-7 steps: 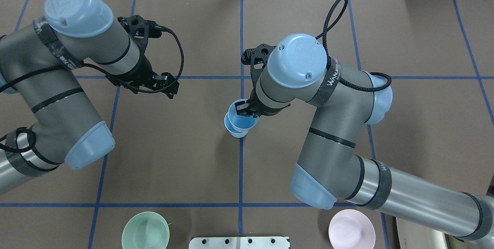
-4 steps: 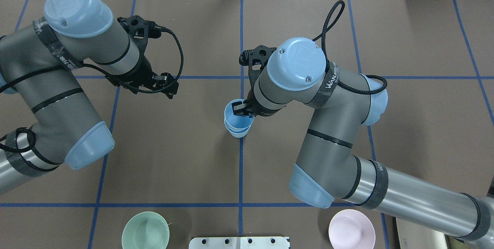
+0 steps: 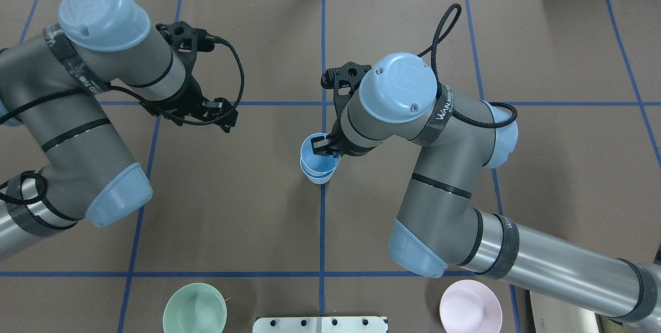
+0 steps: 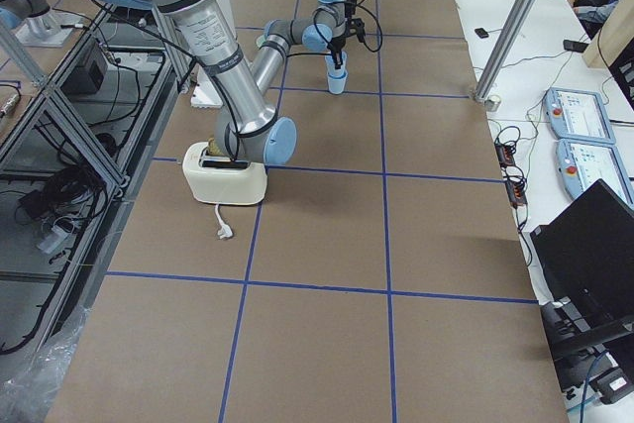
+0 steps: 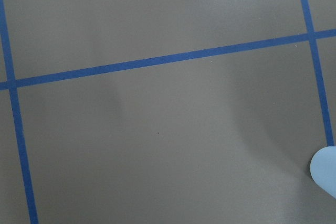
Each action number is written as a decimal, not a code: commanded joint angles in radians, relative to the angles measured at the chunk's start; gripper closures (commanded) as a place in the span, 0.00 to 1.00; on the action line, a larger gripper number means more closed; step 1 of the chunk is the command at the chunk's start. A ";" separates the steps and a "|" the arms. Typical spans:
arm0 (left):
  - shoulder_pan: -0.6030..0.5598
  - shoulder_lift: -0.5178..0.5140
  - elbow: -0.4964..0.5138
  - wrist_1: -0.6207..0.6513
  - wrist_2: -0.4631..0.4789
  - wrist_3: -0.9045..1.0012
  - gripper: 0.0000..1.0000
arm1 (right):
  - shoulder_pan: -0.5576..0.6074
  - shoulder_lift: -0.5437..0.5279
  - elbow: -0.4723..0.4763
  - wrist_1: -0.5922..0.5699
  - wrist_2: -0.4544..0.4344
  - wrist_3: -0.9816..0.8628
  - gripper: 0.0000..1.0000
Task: Stack blue cups with both arms
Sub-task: 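Lower the right gripper's blue cup into the center cup and open the gripper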
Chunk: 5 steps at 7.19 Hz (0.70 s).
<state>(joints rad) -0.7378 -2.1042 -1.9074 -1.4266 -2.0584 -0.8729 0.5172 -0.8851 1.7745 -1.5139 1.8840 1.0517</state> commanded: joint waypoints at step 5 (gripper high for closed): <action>-0.008 0.018 -0.002 -0.014 -0.003 0.003 0.02 | 0.099 -0.012 0.026 -0.002 0.073 -0.006 0.00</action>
<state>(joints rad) -0.7404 -2.0916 -1.9079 -1.4377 -2.0571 -0.8711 0.5582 -0.8906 1.7869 -1.5131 1.9159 1.0450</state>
